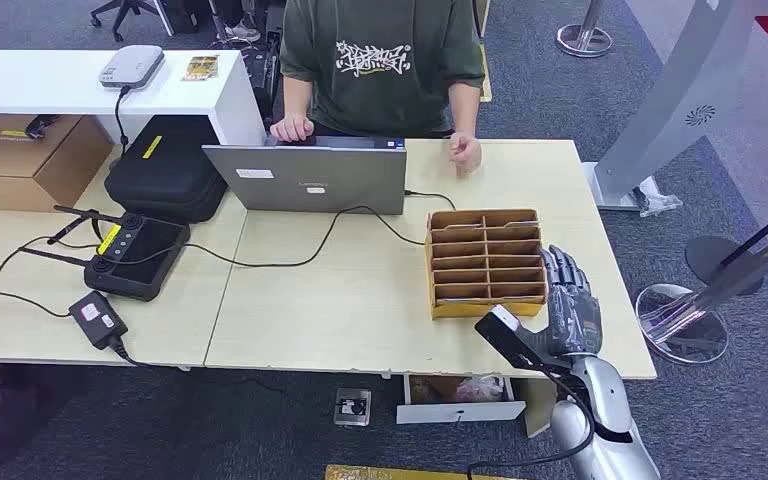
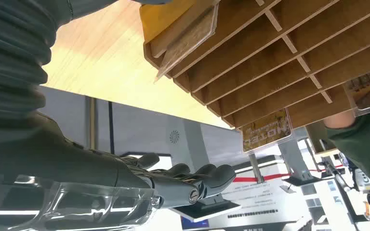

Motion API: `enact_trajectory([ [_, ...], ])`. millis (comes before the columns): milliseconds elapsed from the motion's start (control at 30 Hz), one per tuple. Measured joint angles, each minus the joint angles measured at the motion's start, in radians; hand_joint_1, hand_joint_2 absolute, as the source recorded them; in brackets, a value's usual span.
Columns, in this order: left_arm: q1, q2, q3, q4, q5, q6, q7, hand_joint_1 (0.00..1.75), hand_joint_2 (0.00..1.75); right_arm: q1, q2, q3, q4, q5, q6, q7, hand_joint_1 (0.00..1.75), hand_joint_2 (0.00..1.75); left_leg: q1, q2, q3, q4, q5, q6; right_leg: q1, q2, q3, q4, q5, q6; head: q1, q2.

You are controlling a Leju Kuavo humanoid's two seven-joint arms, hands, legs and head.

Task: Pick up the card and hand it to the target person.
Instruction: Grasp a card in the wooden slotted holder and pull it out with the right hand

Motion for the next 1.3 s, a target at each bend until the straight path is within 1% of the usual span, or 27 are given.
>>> enact_trajectory([
  [167,0.000,0.000,0.000,0.000,0.004,0.003,0.008,0.00,0.00,-0.022,0.000,0.014,0.017,0.023,0.010,0.013,0.00,1.75,0.000,0.000,0.000,0.000,0.000,0.000,0.000,0.000,0.000,0.000,0.000,0.000,0.000,0.000],
  [400,0.000,0.000,0.001,0.000,0.005,0.016,-0.001,0.00,0.00,-0.060,0.000,0.030,0.039,0.043,0.029,0.035,0.00,1.75,0.000,0.000,0.000,0.000,0.000,0.000,0.000,0.000,0.000,0.000,0.000,0.000,0.000,0.000],
  [533,0.000,0.000,0.001,0.000,0.007,0.016,-0.001,0.00,0.00,-0.048,0.000,0.041,0.030,0.094,0.034,0.072,0.00,1.75,0.000,0.000,0.000,0.000,0.000,0.000,0.000,0.000,0.000,0.000,0.000,0.000,0.000,0.000],
  [733,0.000,0.000,0.003,0.000,0.009,0.014,0.005,0.00,0.00,-0.020,0.000,0.058,0.000,0.210,0.033,0.149,0.00,1.75,0.000,0.000,0.000,0.000,0.000,0.000,0.000,0.000,0.000,0.000,0.000,0.000,0.000,0.000],
  [867,0.000,0.000,0.004,0.000,0.010,0.015,0.005,0.00,0.00,0.010,0.000,0.059,-0.043,0.264,0.056,0.189,0.00,1.75,0.000,0.000,0.000,0.000,0.000,0.000,0.000,0.000,0.000,0.000,0.000,0.000,0.000,0.000],
  [900,0.000,0.000,0.004,0.000,0.010,0.015,0.005,0.00,0.00,0.018,0.000,0.059,-0.053,0.271,0.062,0.192,0.03,1.75,0.000,0.000,0.000,0.000,0.000,0.000,0.000,0.000,0.000,0.000,0.000,0.000,0.000,0.000],
  [1033,0.000,0.000,0.004,0.000,0.010,0.015,0.002,0.00,0.00,0.043,0.000,0.060,-0.089,0.285,0.074,0.200,0.36,1.75,0.000,0.000,0.000,0.000,0.000,0.000,0.000,0.000,0.000,0.000,0.000,0.000,0.000,0.000],
  [1100,0.000,0.000,0.004,0.000,0.009,0.015,0.002,0.00,0.00,0.051,0.000,0.060,-0.105,0.286,0.077,0.200,0.42,1.75,0.000,0.000,0.000,0.000,0.000,0.000,0.000,0.000,0.000,0.000,0.000,0.000,0.000,0.000],
  [1200,0.000,0.000,0.004,0.000,0.009,0.015,-0.001,0.00,0.00,0.058,0.000,0.062,-0.125,0.289,0.085,0.200,0.42,1.75,0.000,0.000,0.000,0.000,0.000,0.000,0.000,0.000,0.000,0.000,0.000,0.000,0.000,0.000],
  [1300,0.000,0.000,0.004,0.000,0.009,0.014,-0.007,0.00,0.00,0.057,0.000,0.064,-0.130,0.295,0.093,0.198,0.46,1.75,0.000,0.000,0.000,0.000,0.000,0.000,0.000,0.000,0.000,0.000,0.000,0.000,0.000,0.000],
])
